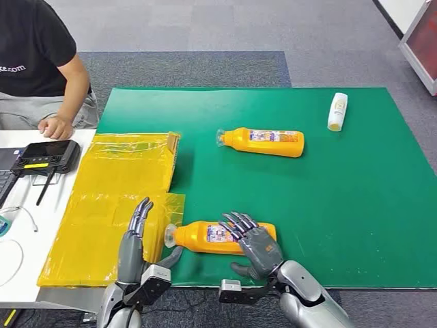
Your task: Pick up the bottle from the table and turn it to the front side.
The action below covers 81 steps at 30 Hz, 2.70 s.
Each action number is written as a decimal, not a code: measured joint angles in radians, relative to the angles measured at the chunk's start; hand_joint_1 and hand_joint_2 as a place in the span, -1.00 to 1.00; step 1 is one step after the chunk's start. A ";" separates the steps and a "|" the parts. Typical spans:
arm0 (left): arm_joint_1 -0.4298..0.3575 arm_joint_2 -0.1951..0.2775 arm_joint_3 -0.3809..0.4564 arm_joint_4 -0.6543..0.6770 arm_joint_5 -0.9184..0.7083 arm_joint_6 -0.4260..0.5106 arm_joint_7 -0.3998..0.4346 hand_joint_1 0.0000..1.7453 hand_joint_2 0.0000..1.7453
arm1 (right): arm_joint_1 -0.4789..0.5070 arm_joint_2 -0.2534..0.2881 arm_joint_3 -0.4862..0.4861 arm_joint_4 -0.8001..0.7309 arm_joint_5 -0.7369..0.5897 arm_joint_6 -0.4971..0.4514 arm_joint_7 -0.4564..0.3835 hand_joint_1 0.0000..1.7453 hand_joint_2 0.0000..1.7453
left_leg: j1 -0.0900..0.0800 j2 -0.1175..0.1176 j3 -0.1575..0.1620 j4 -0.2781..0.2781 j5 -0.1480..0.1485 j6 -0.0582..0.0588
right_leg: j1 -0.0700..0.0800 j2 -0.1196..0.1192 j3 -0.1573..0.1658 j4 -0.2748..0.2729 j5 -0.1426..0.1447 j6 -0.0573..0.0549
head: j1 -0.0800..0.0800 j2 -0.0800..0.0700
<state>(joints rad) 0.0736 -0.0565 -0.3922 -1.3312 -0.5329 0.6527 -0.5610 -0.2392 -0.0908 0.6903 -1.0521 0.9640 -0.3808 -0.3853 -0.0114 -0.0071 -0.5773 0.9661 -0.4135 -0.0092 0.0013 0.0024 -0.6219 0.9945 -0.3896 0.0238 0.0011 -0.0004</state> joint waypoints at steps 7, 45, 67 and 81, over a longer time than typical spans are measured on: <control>-0.007 -0.003 0.000 0.006 0.000 0.000 -0.003 -1.00 1.00 | -0.047 -0.005 0.031 0.019 0.006 0.096 0.043 -1.00 1.00 | 0.000 0.001 0.001 0.000 0.000 0.000 | 0.000 0.001 0.000 0.000 0.002 -0.001 | 0.000 0.000; -0.005 0.001 0.003 0.030 -0.003 0.034 0.009 -1.00 1.00 | -0.191 0.019 0.111 0.188 -0.091 0.198 0.075 1.00 1.00 | 0.000 0.004 0.014 0.000 0.003 0.000 | 0.000 0.006 0.012 0.000 0.007 -0.003 | 0.000 0.000; 0.010 0.014 0.005 0.012 -0.002 0.035 0.009 -1.00 1.00 | 0.054 0.115 -0.124 -0.065 -0.365 0.095 -0.121 -1.00 1.00 | 0.001 0.004 -0.001 0.000 0.003 -0.002 | 0.001 0.006 -0.002 0.000 0.006 -0.003 | 0.000 0.000; -0.015 0.002 0.003 0.021 0.006 0.027 0.002 -1.00 1.00 | -0.062 0.058 0.005 0.045 0.028 -0.004 0.024 -1.00 -1.00 | 0.001 0.004 -0.002 0.000 0.003 -0.002 | 0.001 0.006 -0.003 0.000 0.006 -0.003 | 0.000 0.000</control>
<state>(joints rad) 0.0589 -0.0542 -0.3891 -1.3097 -0.5264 0.6801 -0.5592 -0.3009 -0.0328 0.6956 -1.0070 0.9923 -0.3845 -0.3612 -0.0106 -0.0031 -0.5792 0.9661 -0.4101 -0.0113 0.0020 0.0080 -0.6252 0.9946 -0.3837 0.0209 0.0010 -0.0004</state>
